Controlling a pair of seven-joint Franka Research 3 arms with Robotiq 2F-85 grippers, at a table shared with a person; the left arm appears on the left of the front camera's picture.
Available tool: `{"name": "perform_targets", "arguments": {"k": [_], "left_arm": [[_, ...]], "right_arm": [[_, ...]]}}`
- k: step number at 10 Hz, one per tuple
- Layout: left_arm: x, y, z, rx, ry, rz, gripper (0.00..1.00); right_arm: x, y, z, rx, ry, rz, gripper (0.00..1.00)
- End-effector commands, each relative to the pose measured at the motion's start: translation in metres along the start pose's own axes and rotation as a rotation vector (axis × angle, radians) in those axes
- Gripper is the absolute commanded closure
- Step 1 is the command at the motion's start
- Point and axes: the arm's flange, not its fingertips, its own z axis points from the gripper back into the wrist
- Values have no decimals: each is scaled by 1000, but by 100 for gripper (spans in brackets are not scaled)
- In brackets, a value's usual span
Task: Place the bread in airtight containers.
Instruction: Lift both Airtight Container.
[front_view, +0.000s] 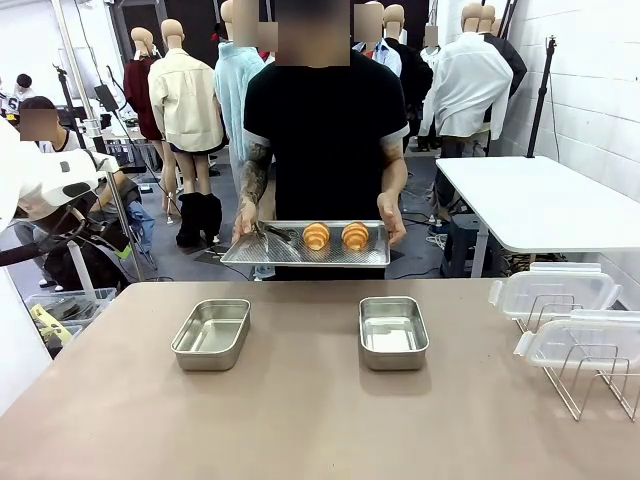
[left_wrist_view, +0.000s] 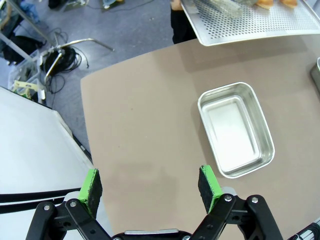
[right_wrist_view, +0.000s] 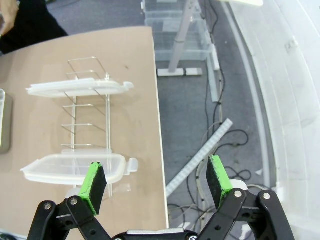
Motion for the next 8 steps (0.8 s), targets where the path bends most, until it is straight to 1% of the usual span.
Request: {"name": "perform_targets", "arguments": {"k": [1,2,3,4,5,6,7,8], "left_arm": [[20,-35,-1,8,22,-5,0],[28,-50,3,-3,9,2,0],[32,-58,5,16,69,26,0],[32,-63,6,49,107,77,0],[30,-65,5,61,131,108,0],[29,-66,-4,51,139,119,0],[25,-66,-14,41,157,140,0],[21,-63,-29,1,188,188,0]], "right_arm": [[50,48,21,17,22,33,0],[85,82,29,36,74,41,0],[110,113,29,83,167,82,0],[127,147,23,119,258,93,0],[139,179,15,178,370,115,0],[148,210,1,183,466,88,0],[149,237,-19,194,536,83,0],[146,261,-46,231,548,14,0]]}}
